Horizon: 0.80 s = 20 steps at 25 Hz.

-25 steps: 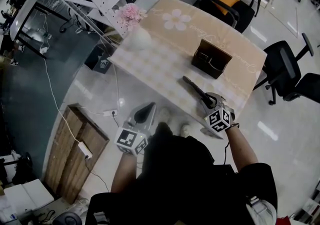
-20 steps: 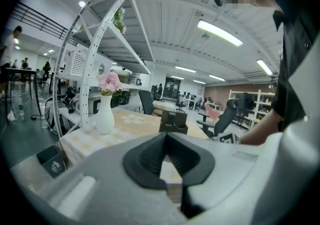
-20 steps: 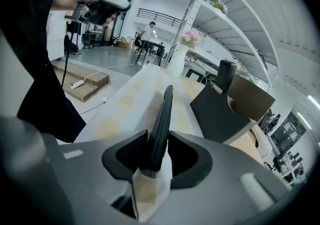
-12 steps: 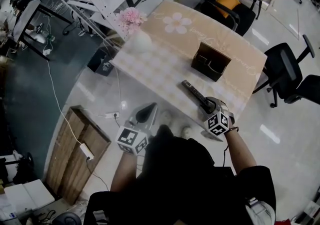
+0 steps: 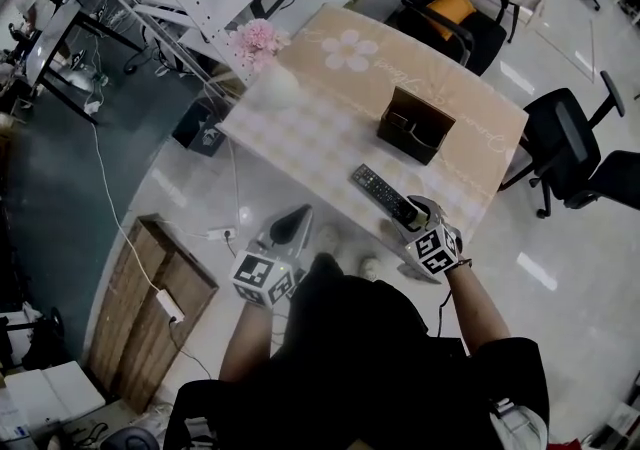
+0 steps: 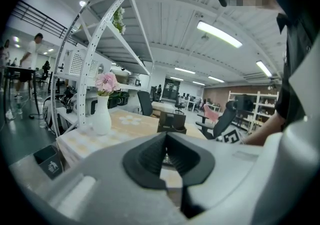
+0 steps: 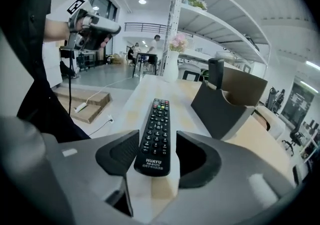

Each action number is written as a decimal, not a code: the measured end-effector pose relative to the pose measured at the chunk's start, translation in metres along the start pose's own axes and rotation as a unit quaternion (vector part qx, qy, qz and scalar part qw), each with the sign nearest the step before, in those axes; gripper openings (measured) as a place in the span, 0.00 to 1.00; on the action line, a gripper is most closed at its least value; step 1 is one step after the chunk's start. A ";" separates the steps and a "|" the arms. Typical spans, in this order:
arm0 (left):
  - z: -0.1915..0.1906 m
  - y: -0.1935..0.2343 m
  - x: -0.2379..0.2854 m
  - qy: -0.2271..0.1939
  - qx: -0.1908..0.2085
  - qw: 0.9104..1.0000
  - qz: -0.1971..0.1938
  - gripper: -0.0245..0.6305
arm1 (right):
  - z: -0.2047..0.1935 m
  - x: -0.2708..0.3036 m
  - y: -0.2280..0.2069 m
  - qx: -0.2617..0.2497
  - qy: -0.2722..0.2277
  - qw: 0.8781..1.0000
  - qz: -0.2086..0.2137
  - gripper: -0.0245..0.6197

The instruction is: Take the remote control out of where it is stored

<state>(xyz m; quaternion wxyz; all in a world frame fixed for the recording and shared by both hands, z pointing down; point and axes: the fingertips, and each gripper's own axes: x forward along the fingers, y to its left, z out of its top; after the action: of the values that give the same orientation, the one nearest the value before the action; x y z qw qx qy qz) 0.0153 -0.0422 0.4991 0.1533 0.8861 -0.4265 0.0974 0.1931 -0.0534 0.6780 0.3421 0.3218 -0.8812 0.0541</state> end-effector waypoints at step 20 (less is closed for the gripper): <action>0.098 0.035 0.026 -0.092 0.031 0.995 -0.027 0.04 | 0.163 -0.131 -0.104 0.181 -0.279 0.936 -0.116 0.17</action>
<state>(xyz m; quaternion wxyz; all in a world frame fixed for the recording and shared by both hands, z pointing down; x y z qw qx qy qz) 0.0076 -0.1166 0.4220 0.0883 0.9067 -0.4117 0.0247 0.2360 -0.1171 0.4580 0.0224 0.4807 -0.8729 0.0804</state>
